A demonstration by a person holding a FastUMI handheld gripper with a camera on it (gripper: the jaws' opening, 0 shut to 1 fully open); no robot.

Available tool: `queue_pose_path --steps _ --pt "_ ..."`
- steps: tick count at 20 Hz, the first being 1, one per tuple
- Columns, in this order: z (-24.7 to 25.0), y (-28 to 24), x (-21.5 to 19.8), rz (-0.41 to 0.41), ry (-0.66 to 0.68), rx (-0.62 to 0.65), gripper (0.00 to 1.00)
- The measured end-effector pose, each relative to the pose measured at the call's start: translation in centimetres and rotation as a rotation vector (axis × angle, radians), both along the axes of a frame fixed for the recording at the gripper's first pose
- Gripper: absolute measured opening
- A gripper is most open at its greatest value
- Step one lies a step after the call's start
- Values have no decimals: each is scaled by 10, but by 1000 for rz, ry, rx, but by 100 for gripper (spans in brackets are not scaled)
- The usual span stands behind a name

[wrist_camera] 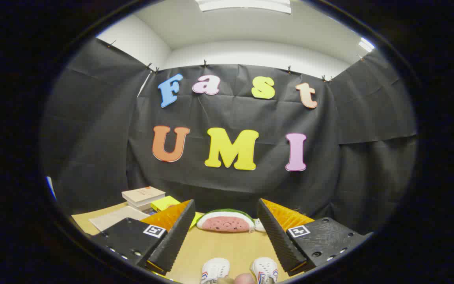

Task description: Open the storage box then place both shoes into the box .Put the left shoe in first, then the right shoe, with the right side of both shoes facing outward in a uniform manner.

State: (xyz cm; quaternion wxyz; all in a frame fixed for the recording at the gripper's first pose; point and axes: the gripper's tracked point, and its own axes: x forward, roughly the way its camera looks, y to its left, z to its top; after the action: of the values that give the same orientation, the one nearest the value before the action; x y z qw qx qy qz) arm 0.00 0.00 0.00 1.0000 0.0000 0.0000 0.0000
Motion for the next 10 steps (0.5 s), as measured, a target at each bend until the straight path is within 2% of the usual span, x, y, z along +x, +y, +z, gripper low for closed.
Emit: queue_pose_path --steps 10 --pt "-11 -6 12 15 23 13 96"
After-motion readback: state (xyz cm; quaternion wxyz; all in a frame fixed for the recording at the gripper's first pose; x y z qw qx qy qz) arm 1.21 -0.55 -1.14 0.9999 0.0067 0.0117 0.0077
